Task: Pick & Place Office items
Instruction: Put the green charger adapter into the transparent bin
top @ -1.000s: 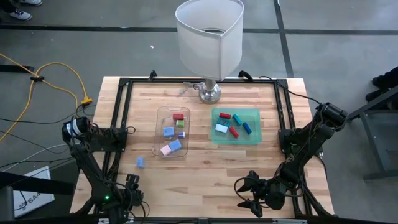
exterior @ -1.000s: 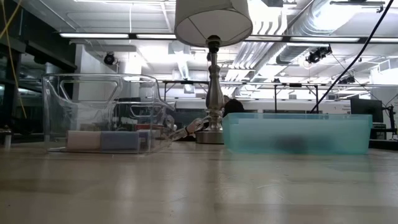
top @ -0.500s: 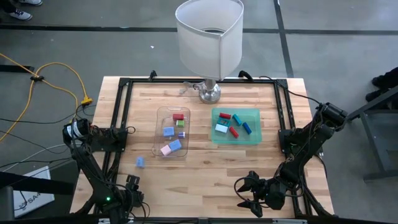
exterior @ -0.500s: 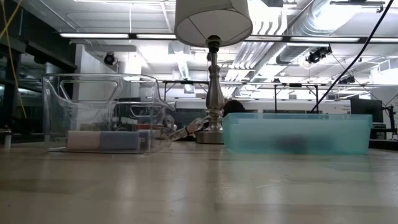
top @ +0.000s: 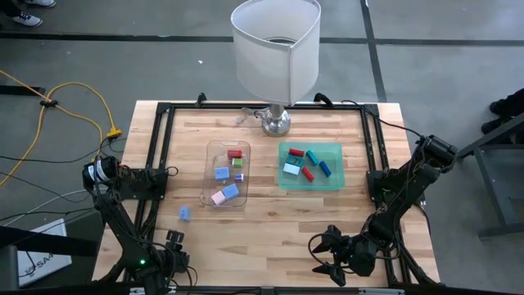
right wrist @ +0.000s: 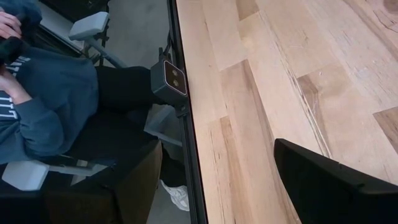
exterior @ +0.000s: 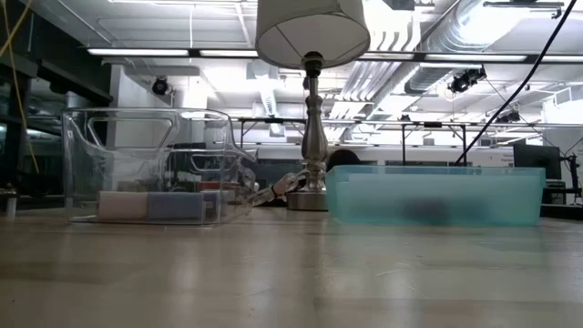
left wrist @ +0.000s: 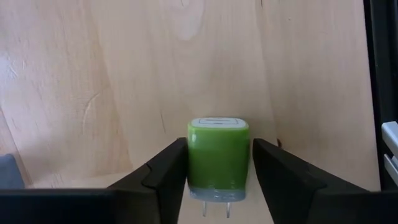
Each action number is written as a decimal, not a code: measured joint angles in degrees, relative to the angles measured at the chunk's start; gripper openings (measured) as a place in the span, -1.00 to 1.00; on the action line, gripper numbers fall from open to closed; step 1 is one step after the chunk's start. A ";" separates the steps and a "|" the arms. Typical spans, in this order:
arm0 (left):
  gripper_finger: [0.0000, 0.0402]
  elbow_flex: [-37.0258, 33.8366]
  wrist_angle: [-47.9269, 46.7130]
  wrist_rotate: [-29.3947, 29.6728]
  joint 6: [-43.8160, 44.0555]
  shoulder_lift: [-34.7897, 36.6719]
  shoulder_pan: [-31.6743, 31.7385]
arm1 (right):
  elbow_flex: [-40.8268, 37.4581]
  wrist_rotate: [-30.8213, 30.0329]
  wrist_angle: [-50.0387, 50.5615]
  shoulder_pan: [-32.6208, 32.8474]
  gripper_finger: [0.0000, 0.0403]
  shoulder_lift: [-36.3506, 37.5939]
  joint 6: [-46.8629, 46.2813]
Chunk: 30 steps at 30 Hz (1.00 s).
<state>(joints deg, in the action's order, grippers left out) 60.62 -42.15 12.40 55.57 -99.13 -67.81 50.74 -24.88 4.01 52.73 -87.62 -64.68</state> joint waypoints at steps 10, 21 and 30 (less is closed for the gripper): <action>-0.35 0.02 0.00 0.12 0.05 0.02 0.00 | -0.01 -0.01 -0.01 0.00 0.48 -0.01 0.01; -0.34 0.02 -0.41 1.84 -0.23 5.64 2.39 | -0.02 -0.02 0.00 -0.01 0.48 -0.02 0.01; -0.34 0.02 -3.95 2.86 -9.13 14.70 15.87 | -0.01 -0.01 -0.01 0.00 0.48 -0.02 0.01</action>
<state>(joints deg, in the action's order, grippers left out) 60.64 -46.10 15.27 46.44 -84.44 -51.94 50.73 -24.90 4.00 52.73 -87.64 -64.67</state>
